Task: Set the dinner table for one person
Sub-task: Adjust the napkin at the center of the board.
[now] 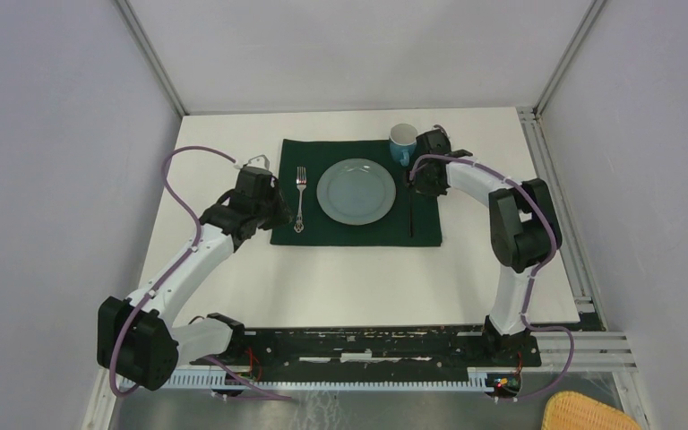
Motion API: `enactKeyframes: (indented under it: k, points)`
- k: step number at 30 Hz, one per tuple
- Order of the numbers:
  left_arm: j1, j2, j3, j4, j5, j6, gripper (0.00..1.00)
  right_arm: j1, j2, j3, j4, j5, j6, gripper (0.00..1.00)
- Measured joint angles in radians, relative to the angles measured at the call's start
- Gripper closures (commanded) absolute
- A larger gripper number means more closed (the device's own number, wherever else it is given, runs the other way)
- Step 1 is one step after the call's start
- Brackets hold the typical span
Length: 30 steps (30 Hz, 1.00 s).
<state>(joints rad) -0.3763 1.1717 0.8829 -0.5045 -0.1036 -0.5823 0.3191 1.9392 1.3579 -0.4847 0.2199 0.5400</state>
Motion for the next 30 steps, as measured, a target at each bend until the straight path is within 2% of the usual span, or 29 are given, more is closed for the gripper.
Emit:
enactKeyframes:
  k: [30]
  points:
    - [0.0,-0.004,0.0,-0.025,0.0,0.0,0.65,-0.008,0.074,0.056,-0.034,0.009,0.066,1.0]
